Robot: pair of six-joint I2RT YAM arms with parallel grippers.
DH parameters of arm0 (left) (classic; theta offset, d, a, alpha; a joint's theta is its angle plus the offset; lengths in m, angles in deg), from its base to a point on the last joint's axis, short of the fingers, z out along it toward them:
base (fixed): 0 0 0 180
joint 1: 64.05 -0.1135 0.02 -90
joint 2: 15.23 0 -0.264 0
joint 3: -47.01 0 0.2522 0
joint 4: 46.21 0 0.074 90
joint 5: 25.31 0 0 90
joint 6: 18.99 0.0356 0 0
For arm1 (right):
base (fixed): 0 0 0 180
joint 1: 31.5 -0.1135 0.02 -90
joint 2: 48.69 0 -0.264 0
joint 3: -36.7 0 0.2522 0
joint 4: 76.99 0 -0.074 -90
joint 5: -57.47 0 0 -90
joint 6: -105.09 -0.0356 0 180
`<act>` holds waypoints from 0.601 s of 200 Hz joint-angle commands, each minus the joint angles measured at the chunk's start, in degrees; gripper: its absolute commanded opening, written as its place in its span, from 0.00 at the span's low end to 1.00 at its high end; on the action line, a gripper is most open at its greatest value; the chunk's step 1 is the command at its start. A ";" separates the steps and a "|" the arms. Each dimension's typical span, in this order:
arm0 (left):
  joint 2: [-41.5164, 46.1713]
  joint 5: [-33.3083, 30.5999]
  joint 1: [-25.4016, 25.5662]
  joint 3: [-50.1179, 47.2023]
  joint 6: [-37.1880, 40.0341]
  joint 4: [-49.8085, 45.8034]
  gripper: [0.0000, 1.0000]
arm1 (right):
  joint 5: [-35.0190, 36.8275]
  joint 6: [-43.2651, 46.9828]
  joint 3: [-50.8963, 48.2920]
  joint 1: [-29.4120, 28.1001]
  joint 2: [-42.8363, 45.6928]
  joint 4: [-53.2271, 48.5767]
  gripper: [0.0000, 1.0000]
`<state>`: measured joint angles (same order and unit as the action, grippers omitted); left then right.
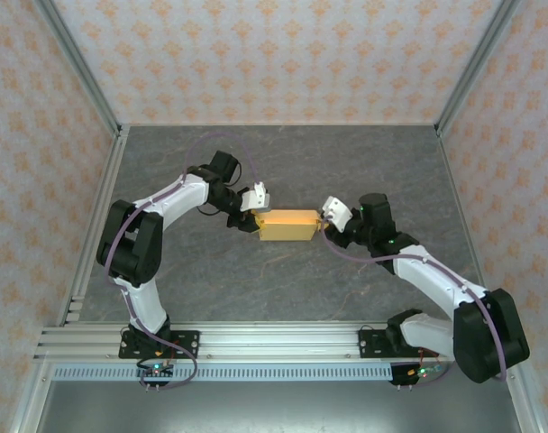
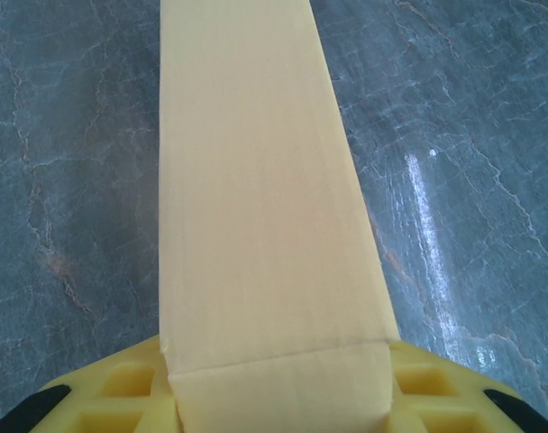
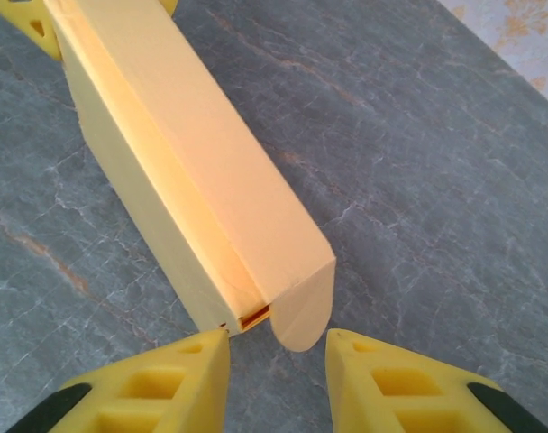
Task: Fold the paper box
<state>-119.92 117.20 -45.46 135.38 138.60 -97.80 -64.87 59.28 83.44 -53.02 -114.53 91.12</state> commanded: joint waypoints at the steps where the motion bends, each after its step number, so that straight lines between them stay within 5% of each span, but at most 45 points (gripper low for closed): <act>1: -0.42 0.64 -0.57 1.94 1.20 -1.95 0.31 | -2.62 0.37 1.64 -0.36 -0.19 -2.26 0.34; 120: -0.61 0.58 -0.49 2.12 2.10 -2.61 0.31 | -1.69 -0.49 1.85 -0.36 -2.76 3.23 0.28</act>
<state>-120.31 117.20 -45.46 136.06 139.04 -98.45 -65.96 59.06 83.50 -53.02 -117.22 91.90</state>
